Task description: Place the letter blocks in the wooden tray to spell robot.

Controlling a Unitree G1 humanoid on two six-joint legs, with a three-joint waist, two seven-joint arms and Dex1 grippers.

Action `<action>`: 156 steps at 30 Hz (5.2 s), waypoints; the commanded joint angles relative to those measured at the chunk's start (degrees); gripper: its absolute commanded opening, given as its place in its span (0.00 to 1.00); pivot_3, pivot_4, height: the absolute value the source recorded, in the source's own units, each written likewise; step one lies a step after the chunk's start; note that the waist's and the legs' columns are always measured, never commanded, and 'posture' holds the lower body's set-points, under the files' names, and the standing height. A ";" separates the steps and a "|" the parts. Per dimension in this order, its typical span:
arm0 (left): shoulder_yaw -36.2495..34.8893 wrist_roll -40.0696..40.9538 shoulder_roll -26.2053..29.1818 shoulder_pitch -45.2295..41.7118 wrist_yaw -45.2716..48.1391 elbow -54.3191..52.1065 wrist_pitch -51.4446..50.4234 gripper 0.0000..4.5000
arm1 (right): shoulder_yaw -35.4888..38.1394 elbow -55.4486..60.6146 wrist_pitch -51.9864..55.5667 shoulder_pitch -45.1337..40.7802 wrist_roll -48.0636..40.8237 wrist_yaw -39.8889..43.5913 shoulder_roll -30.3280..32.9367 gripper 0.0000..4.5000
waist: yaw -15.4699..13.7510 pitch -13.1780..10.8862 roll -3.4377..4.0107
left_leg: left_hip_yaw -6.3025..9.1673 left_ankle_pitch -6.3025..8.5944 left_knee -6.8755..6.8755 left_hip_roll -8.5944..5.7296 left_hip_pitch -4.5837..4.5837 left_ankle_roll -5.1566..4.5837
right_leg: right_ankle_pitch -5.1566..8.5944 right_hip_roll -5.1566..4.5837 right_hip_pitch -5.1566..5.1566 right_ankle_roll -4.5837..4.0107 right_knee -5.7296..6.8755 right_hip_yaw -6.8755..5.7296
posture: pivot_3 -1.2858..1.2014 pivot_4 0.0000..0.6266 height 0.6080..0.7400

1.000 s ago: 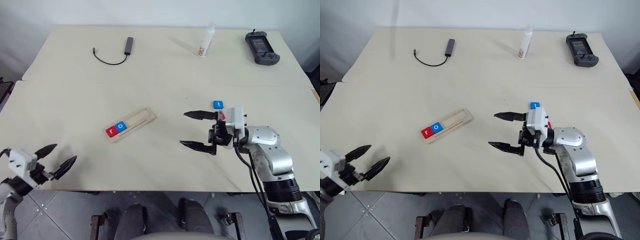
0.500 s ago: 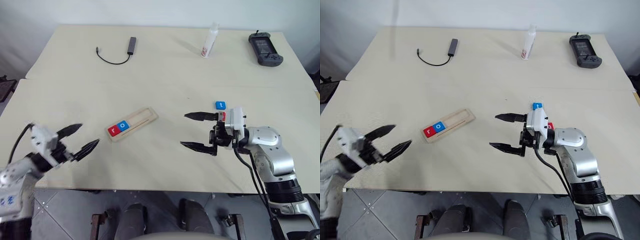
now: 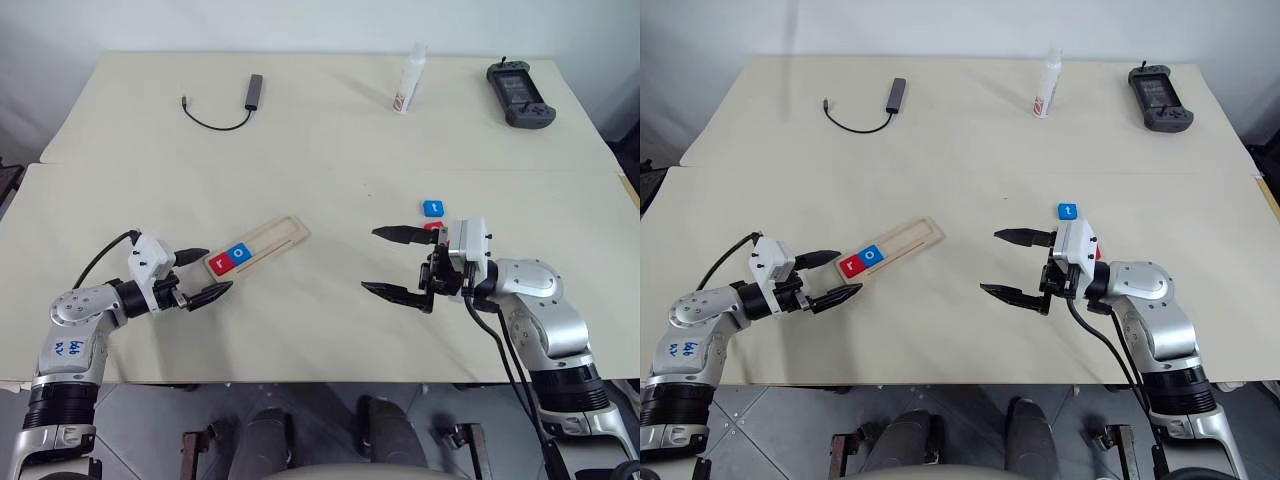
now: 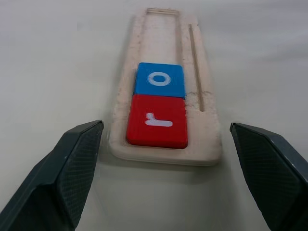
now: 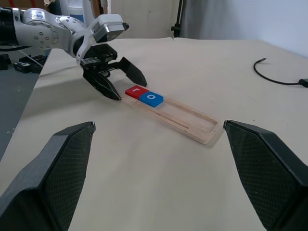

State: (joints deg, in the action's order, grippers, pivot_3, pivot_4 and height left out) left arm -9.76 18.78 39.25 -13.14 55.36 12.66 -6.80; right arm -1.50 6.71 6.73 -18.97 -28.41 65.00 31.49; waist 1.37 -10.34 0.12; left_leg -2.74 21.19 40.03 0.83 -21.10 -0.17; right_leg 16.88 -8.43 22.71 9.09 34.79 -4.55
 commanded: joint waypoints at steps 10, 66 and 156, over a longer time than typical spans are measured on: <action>3.35 -3.62 1.39 0.07 2.26 3.14 1.75 0.76 | 1.11 2.42 2.26 -0.73 -1.62 -1.71 -0.32 1.00 | -0.05 0.00 0.01 | 0.00 0.00 0.00 0.00 0.03 0.00 | 0.00 0.00 -0.01 0.00 0.01 0.01 | 0.52 0.24 1.00; 0.53 8.86 -6.32 -5.16 14.95 -2.14 8.95 0.99 | 30.69 9.99 4.43 29.05 0.30 -25.87 5.08 1.00 | -1.67 0.01 0.02 | -0.11 0.01 0.08 0.03 0.11 -0.08 | -0.04 0.02 -0.10 0.06 0.02 0.14 | 0.52 0.24 1.00; 4.90 6.83 -6.41 0.16 8.61 -14.74 6.73 1.00 | 12.11 4.02 60.81 -4.96 8.82 -42.80 6.31 0.49 | -1.33 0.00 0.07 | -0.08 -0.01 0.04 -0.02 -0.11 -0.11 | -0.09 -0.07 0.05 -0.02 -0.07 -0.07 | 0.52 0.24 1.00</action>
State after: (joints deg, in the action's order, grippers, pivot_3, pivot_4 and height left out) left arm -5.02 25.28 32.67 -12.93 63.56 -0.05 -0.68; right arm 8.39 11.00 67.57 -24.69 -20.37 23.97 38.04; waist 0.04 -10.34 0.19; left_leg -2.81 21.19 40.07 0.81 -21.21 -0.28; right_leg 16.79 -8.50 22.76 9.06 34.72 -4.61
